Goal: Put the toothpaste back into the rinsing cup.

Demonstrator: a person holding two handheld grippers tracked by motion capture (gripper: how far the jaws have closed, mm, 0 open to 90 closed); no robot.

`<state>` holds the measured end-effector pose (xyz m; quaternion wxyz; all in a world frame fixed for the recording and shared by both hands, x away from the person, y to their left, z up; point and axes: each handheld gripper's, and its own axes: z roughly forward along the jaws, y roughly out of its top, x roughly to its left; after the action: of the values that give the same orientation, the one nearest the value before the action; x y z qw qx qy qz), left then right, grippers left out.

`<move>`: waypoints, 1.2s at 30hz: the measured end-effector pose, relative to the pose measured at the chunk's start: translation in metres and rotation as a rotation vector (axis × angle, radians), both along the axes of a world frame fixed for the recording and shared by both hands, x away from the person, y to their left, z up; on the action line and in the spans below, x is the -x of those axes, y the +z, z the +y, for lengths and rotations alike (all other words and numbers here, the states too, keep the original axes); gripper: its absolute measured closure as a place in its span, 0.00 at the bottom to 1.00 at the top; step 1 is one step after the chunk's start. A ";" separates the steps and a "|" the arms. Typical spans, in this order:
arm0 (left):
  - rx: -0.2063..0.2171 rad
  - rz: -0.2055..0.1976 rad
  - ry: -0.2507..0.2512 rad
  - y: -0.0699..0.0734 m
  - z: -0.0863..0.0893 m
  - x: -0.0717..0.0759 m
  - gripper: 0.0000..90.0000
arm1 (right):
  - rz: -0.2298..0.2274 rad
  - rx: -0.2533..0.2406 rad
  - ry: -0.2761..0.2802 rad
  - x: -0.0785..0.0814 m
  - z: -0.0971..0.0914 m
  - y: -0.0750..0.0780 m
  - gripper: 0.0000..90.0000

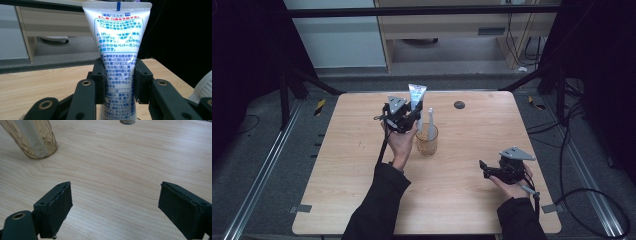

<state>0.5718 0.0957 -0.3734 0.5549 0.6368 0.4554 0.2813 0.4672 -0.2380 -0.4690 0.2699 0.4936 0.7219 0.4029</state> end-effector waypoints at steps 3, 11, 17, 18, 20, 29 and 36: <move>0.001 -0.001 -0.007 -0.002 -0.002 -0.001 0.75 | 0.000 0.002 0.000 0.000 0.000 0.000 0.13; 0.011 0.004 -0.030 -0.011 -0.008 -0.005 0.75 | 0.001 0.000 0.001 0.000 0.000 0.000 0.13; 0.015 0.004 -0.049 -0.019 -0.010 -0.007 0.75 | 0.000 0.007 0.003 0.000 0.001 -0.001 0.13; 0.018 0.004 -0.053 -0.020 -0.010 -0.007 0.75 | -0.001 0.007 0.004 0.000 0.001 -0.001 0.13; 0.017 0.005 -0.057 -0.022 -0.010 -0.007 0.75 | -0.002 0.008 0.004 0.000 0.001 -0.001 0.13; -0.004 0.019 -0.076 -0.032 -0.012 -0.009 0.75 | 0.000 0.014 0.008 0.000 0.001 -0.002 0.13; -0.013 0.047 -0.093 -0.045 -0.011 -0.009 0.74 | 0.000 0.019 0.011 -0.001 0.001 -0.002 0.13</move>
<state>0.5809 0.0851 -0.4185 0.5526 0.6673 0.4363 0.2429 0.4679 -0.2369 -0.4712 0.2722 0.4872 0.7283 0.3976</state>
